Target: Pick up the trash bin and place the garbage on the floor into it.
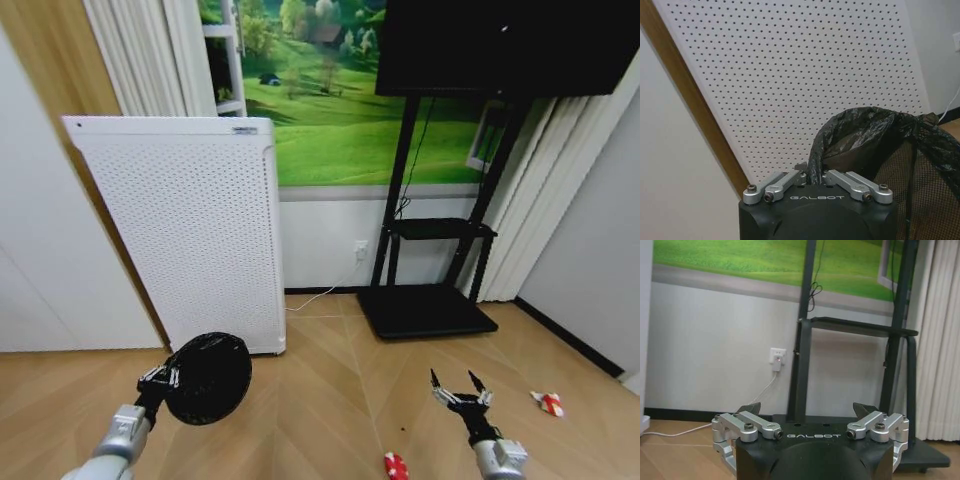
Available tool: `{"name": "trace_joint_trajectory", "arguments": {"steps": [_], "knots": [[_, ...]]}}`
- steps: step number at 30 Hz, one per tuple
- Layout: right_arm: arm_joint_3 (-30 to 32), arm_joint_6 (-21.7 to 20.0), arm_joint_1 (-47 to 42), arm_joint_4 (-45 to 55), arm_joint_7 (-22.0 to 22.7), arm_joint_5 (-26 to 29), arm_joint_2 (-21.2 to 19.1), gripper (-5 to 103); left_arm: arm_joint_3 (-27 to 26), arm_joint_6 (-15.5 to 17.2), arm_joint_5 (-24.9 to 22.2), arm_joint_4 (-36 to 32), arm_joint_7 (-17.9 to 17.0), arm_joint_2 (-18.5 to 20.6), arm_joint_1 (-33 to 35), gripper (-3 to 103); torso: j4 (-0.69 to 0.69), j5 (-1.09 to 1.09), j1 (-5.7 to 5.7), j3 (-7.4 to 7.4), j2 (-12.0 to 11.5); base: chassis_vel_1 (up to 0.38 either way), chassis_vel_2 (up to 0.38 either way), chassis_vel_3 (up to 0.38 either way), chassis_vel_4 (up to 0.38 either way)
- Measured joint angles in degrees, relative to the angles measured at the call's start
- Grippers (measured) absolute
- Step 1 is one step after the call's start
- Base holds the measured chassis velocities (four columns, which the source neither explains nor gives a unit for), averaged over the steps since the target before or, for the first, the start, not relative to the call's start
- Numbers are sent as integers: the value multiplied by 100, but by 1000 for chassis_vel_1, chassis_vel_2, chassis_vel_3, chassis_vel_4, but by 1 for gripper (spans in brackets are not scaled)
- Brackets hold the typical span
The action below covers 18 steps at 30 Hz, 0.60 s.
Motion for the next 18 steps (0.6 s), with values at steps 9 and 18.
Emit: {"name": "trace_joint_trajectory", "arguments": {"steps": [9,18], "knots": [[70,25,20,-2,-199,-186,-10,100,95,1,37,73,0,-11,-65,6,-3,-6,0,1,0,-68,-20,45,38],[15,-49,-61,1,-41,-198,-24,100,174,-1,37,126,-11,21,-131,6,0,-4,0,0,0,47,48,-49,-29]]}}
